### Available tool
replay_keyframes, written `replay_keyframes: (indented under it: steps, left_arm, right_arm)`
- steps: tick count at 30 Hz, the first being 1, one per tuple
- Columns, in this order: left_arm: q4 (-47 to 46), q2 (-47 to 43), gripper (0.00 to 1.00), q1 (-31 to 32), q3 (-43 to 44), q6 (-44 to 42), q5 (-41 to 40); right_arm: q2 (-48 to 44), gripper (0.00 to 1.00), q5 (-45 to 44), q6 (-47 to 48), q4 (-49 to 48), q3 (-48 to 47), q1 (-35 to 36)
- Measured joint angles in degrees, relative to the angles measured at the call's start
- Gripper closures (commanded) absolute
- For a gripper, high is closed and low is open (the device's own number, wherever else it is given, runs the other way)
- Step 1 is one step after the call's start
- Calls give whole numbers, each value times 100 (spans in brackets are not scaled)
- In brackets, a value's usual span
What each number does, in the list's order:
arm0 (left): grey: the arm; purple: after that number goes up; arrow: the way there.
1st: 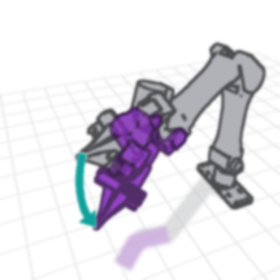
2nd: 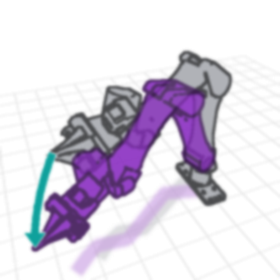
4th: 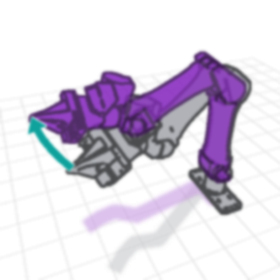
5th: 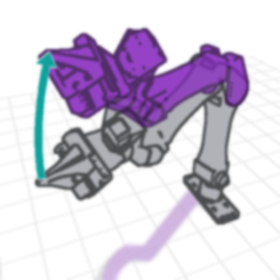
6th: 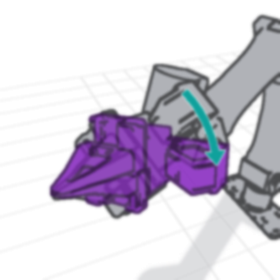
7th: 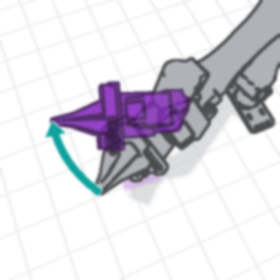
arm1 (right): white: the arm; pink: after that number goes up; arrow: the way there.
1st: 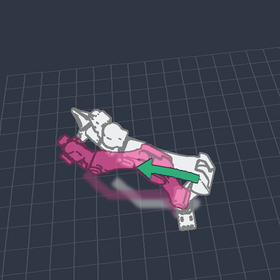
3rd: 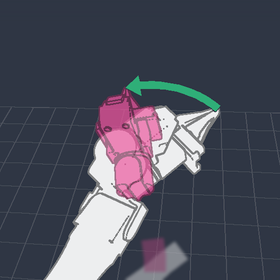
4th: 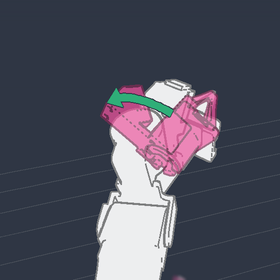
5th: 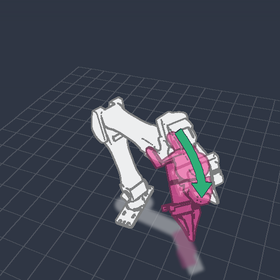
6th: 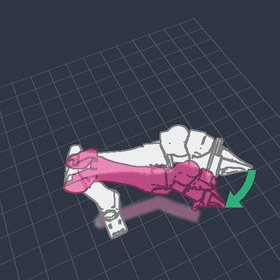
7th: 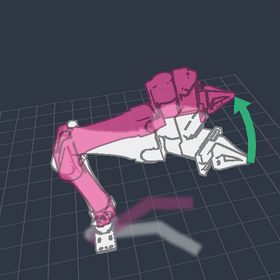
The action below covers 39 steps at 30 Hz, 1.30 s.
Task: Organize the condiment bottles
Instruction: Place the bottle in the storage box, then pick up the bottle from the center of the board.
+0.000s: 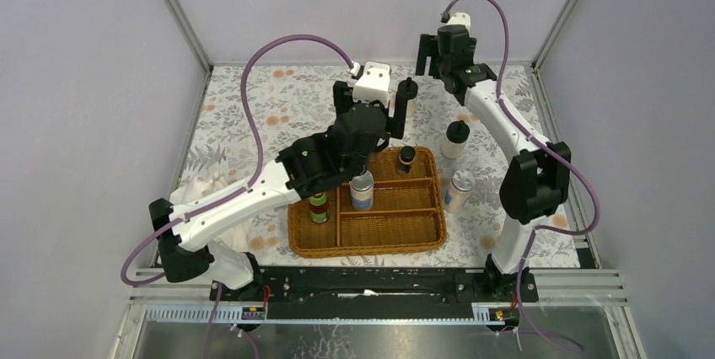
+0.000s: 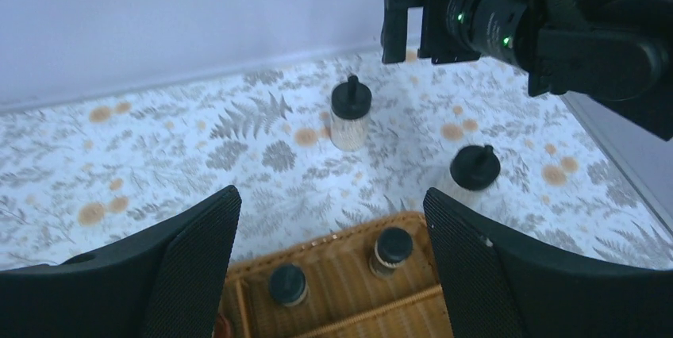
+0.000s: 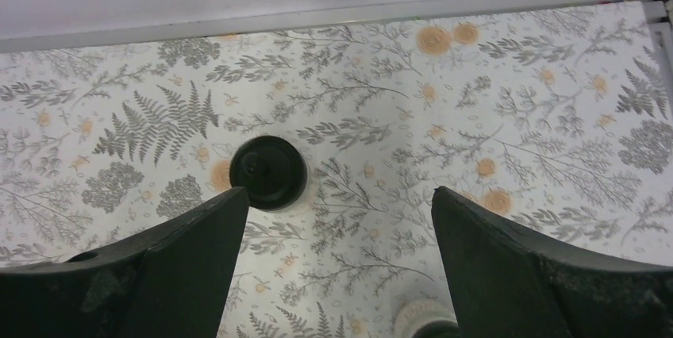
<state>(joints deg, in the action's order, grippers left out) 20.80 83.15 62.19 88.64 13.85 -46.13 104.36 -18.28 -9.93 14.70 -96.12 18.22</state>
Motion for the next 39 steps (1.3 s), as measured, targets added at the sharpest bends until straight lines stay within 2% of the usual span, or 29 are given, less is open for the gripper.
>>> replay_keyframes:
  steps: [8,18,25,39]
  left_arm:
    - [-616,251,10,-85,136,-717,-345]
    - [-970,385,10,-376,136,-859,-249]
    - [-973,562,6,-597,136,-769,63]
    - [-990,629,5,-772,87,-542,382]
  right_arm:
    - [997,7,352,42,457,-1207,4]
    - [1971,7,680,175,1008,-2223,24]
    - [2205,7,927,273,1110,-2430,46]
    - [2542,7,1196,387,1226,-2500,155]
